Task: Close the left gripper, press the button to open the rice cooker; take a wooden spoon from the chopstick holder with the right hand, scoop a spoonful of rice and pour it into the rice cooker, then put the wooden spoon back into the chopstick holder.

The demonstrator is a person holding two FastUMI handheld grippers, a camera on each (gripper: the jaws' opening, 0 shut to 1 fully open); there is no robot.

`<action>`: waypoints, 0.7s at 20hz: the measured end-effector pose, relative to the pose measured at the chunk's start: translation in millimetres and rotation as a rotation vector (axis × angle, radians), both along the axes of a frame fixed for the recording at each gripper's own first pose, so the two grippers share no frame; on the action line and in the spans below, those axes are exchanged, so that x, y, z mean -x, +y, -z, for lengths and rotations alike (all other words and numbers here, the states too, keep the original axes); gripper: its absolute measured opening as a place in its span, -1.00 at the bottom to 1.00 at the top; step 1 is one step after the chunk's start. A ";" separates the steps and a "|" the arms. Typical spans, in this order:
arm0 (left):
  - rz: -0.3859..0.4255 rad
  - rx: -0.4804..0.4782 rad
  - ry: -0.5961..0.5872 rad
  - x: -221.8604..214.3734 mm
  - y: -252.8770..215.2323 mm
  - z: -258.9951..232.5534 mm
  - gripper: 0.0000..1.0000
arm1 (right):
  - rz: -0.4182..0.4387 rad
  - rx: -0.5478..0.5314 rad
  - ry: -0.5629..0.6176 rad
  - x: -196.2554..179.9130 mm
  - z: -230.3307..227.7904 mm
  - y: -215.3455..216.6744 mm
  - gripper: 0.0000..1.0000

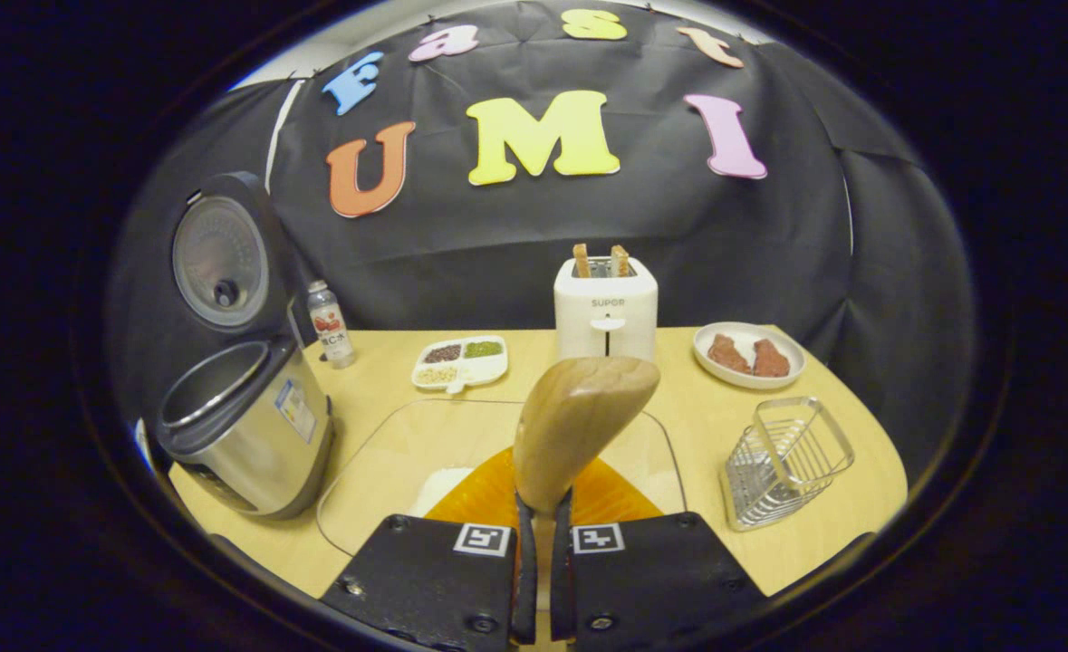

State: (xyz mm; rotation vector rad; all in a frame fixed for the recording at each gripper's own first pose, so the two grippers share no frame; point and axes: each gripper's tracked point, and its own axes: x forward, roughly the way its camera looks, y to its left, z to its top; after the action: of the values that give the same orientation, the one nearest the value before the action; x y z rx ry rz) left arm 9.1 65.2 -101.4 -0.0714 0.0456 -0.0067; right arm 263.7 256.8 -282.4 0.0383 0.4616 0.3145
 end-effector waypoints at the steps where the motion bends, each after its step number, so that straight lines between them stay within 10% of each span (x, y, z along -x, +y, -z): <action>1: 0.000 -0.001 0.003 -1.9 -1.1 1.7 0.94 | -0.007 -0.027 0.011 3.3 1.4 7.5 -0.77; 14: -0.009 -0.007 0.034 -8.8 0.9 13.7 0.94 | -0.016 -0.303 0.153 1.7 5.6 49.5 -0.77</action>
State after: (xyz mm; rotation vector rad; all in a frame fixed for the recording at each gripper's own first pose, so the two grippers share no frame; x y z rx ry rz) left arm 17.9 66.1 -115.0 -0.0645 0.0792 0.0041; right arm 262.0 306.3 -288.0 0.3556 0.5626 0.3971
